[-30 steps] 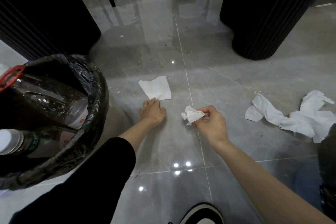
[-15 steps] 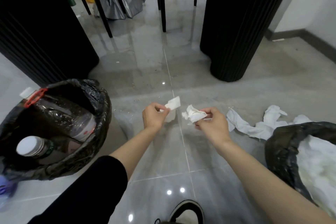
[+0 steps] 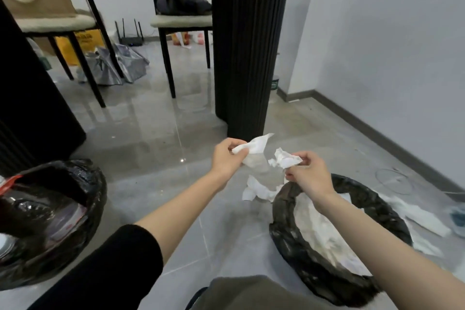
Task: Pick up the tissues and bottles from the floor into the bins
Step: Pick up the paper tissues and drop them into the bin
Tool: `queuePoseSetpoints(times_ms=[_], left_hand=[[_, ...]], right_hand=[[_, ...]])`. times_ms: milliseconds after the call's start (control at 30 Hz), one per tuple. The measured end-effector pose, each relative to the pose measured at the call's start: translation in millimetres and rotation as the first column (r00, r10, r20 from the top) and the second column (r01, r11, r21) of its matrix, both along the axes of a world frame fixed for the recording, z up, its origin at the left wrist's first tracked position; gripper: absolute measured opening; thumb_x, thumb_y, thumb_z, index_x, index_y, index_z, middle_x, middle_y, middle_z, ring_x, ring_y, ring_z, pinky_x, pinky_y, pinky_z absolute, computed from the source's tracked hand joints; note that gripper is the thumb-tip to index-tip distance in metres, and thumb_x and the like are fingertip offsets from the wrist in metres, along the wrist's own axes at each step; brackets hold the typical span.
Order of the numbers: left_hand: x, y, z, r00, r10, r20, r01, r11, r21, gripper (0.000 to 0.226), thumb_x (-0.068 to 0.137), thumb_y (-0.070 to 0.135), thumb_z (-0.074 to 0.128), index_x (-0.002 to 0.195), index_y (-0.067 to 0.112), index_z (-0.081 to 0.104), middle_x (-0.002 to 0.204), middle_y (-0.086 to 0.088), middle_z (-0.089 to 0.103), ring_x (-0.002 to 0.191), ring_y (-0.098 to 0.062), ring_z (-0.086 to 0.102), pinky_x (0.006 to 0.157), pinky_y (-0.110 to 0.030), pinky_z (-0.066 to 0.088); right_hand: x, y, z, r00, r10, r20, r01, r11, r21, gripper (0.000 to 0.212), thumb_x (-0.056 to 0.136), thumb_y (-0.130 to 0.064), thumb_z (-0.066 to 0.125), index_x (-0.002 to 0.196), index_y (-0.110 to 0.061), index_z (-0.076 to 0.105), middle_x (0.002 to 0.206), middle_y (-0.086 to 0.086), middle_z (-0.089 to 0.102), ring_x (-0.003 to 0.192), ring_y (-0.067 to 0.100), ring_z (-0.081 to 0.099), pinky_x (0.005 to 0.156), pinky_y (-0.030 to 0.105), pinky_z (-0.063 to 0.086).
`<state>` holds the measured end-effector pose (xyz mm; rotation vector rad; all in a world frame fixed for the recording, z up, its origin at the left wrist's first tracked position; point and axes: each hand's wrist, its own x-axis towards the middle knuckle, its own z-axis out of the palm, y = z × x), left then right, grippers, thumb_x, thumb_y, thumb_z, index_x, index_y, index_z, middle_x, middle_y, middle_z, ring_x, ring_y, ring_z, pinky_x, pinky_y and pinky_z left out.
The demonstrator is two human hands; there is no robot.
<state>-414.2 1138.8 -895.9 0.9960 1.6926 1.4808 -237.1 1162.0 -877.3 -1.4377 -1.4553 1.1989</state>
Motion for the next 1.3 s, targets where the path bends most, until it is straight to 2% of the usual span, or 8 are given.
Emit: queuePoseSetpoints(times_ms=[233, 367, 467, 567, 633, 800, 1033, 1300], left_hand=[[94.6, 2.0, 9.4, 0.966, -0.259, 0.002, 0.259, 0.964, -0.056, 0.007, 0.085, 0.008, 0.063, 0.088, 0.015, 0.063, 0.096, -0.006, 0.062, 0.087, -0.019, 0.059, 0.078, -0.037, 0.058], [128.0, -4.2, -12.2, 0.901, -0.38, -0.209, 0.346, 0.92, -0.184, 0.007, 0.082, 0.015, 0.064, 0.081, 0.022, 0.065, 0.099, -0.001, 0.067, 0.088, -0.014, 0.058, 0.082, -0.031, 0.053], [136.2, -11.6, -29.7, 0.745, -0.53, -0.404, 0.424, 0.845, -0.327, 0.016, 0.083, 0.014, 0.058, 0.096, 0.013, 0.068, 0.107, 0.001, 0.067, 0.096, -0.013, 0.058, 0.082, -0.024, 0.046], [141.0, -16.6, -40.6, 0.482, -0.724, -0.493, 0.468, 0.689, -0.554, 0.033, 0.087, 0.015, 0.051, 0.118, 0.012, 0.062, 0.126, -0.004, 0.06, 0.119, -0.022, 0.052, 0.098, -0.03, 0.042], [142.4, -19.2, -40.4, 0.426, -0.746, -0.512, 0.462, 0.666, -0.586, 0.042, 0.089, 0.017, 0.051, 0.131, 0.011, 0.052, 0.137, -0.007, 0.051, 0.13, -0.023, 0.043, 0.106, -0.03, 0.034], [139.4, -22.4, -13.5, 0.565, -0.654, -0.503, 0.468, 0.756, -0.458, 0.061, 0.087, 0.021, 0.063, 0.142, 0.011, 0.039, 0.145, -0.006, 0.042, 0.134, -0.019, 0.039, 0.107, -0.024, 0.029], [102.3, -32.0, 39.6, 0.752, -0.509, -0.419, 0.408, 0.859, -0.31, 0.05, 0.092, 0.017, 0.057, 0.139, 0.014, 0.041, 0.139, -0.004, 0.048, 0.126, -0.021, 0.046, 0.1, -0.029, 0.038], [26.4, -72.4, 89.8, 0.851, -0.285, -0.441, 0.251, 0.959, -0.134, 0.037, 0.093, 0.014, 0.056, 0.13, 0.016, 0.053, 0.128, 0.0, 0.058, 0.116, -0.014, 0.055, 0.097, -0.025, 0.043]], right_hand=[[95.0, -9.4, -4.6, 0.973, -0.1, 0.207, 0.085, 0.993, 0.083, 0.02, 0.081, -0.003, 0.062, 0.085, -0.022, 0.055, 0.084, 0.003, 0.063, 0.081, 0.025, 0.065, 0.078, 0.043, 0.056], [131.5, -18.6, -17.6, 0.91, -0.117, 0.398, 0.057, 0.986, 0.159, 0.014, 0.081, -0.005, 0.061, 0.086, -0.019, 0.061, 0.084, 0.001, 0.064, 0.077, 0.024, 0.06, 0.06, 0.029, 0.047], [148.1, -23.2, -30.1, 0.823, -0.016, 0.568, -0.042, 0.995, 0.089, 0.028, 0.08, -0.001, 0.056, 0.097, -0.022, 0.063, 0.102, 0.005, 0.066, 0.084, 0.02, 0.058, 0.058, 0.022, 0.038], [161.5, -29.6, -35.1, 0.728, 0.15, 0.669, -0.138, 0.988, -0.071, 0.045, 0.084, -0.004, 0.051, 0.125, -0.021, 0.058, 0.13, 0.005, 0.057, 0.104, 0.019, 0.06, 0.076, 0.021, 0.044], [161.3, -32.5, -30.9, 0.72, 0.164, 0.674, -0.161, 0.985, -0.068, 0.046, 0.085, -0.006, 0.049, 0.128, -0.021, 0.057, 0.134, 0.001, 0.056, 0.108, 0.018, 0.06, 0.084, 0.026, 0.046], [136.2, -32.8, -2.6, 0.778, 0.151, 0.61, -0.219, 0.975, 0.037, 0.036, 0.088, -0.01, 0.052, 0.122, -0.019, 0.061, 0.127, -0.003, 0.061, 0.11, 0.016, 0.057, 0.09, 0.023, 0.042], [90.1, -36.8, 51.0, 0.813, 0.162, 0.559, -0.285, 0.948, 0.14, 0.034, 0.089, -0.011, 0.054, 0.121, -0.017, 0.062, 0.124, 0.002, 0.063, 0.109, 0.018, 0.06, 0.092, 0.025, 0.043], [28.4, -62.2, 104.4, 0.781, 0.2, 0.591, -0.386, 0.899, 0.205, 0.033, 0.09, -0.007, 0.052, 0.12, -0.018, 0.062, 0.123, 0.001, 0.062, 0.107, 0.018, 0.058, 0.085, 0.019, 0.039]])
